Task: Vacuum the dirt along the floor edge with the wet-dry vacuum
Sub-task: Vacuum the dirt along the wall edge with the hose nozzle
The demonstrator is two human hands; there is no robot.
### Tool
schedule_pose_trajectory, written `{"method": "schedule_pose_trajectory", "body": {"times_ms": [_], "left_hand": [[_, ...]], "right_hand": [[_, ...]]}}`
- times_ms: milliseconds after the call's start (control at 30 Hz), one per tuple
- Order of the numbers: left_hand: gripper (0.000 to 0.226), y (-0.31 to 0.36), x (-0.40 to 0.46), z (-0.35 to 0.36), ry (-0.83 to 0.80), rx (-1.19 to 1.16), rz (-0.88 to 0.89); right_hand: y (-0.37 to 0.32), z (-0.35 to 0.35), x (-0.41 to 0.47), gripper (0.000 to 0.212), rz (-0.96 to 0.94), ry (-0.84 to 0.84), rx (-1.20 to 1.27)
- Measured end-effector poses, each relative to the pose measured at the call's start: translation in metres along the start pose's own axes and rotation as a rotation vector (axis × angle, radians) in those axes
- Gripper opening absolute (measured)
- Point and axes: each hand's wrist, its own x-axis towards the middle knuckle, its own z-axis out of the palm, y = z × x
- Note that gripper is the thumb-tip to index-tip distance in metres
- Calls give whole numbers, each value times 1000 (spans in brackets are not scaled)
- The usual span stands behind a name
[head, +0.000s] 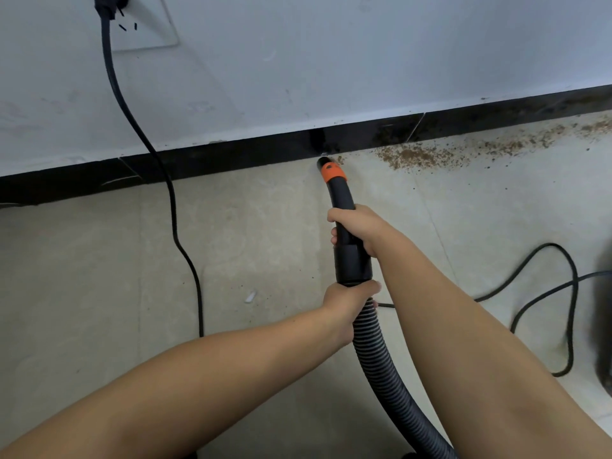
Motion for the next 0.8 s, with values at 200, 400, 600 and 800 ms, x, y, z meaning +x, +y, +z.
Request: {"method": "schedule_pose_trajectory", "body": {"times_ms": [200, 400, 600, 800], "left_hand": [[17, 19, 9, 15, -89, 87, -5], [15, 37, 21, 43, -148, 133, -2], [16, 30, 22, 40, -111, 116, 8], [14, 11, 12, 11, -11, 27, 29]], "right_hand": [[-5, -29, 13, 11, 18, 136, 107], [-11, -68, 28, 20, 34, 215, 183], [-10, -61, 28, 18, 30, 181, 143], [-3, -18, 20, 12, -1, 80, 53]]}}
